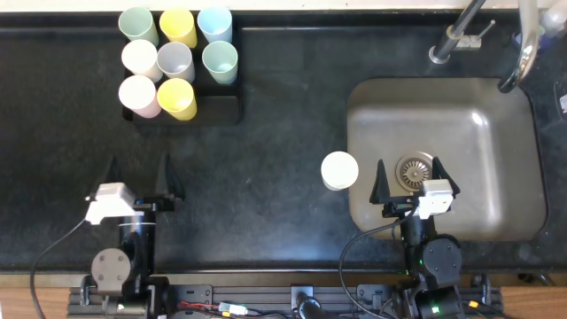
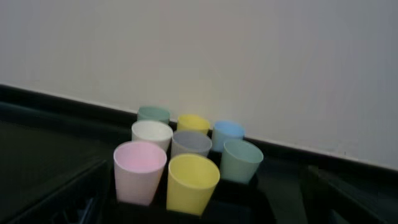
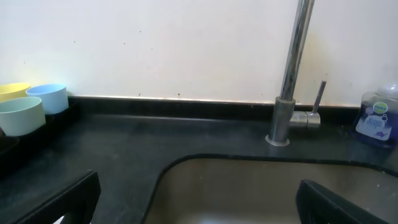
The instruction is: Store Cups
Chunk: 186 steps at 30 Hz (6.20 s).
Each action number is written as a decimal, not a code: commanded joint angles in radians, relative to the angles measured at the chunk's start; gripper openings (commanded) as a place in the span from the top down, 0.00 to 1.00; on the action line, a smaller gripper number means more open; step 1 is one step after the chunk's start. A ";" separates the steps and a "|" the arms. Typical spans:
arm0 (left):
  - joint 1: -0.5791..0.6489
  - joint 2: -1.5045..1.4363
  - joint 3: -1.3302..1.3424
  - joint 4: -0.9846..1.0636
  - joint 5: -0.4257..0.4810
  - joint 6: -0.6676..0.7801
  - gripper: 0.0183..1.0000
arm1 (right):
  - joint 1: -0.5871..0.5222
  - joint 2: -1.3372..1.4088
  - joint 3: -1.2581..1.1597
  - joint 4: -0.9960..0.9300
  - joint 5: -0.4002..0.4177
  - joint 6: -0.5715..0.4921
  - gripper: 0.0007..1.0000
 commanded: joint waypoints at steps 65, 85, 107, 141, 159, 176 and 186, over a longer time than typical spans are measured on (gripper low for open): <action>0.009 -0.033 -0.006 -0.232 0.144 0.147 0.00 | -0.003 -0.010 -0.013 0.006 0.010 -0.003 0.00; 0.009 -0.033 -0.006 -0.232 0.144 0.147 0.00 | -0.002 0.109 0.114 -0.005 0.012 -0.002 0.00; 0.009 -0.033 -0.006 -0.232 0.144 0.147 0.00 | -0.001 1.191 1.217 -1.244 -0.393 0.076 0.00; 0.009 -0.033 -0.006 -0.232 0.144 0.147 0.00 | 0.004 1.644 1.215 -1.154 -0.329 0.102 0.62; 0.009 -0.033 -0.006 -0.232 0.144 0.147 0.00 | 0.079 1.606 1.255 -1.110 -0.341 0.084 0.96; 0.009 -0.033 -0.006 -0.232 0.144 0.147 0.00 | 0.373 1.810 2.083 -1.141 -0.244 0.235 0.96; 0.009 -0.033 -0.006 -0.232 0.144 0.147 0.00 | 0.431 2.015 2.129 -1.088 -0.242 0.314 0.96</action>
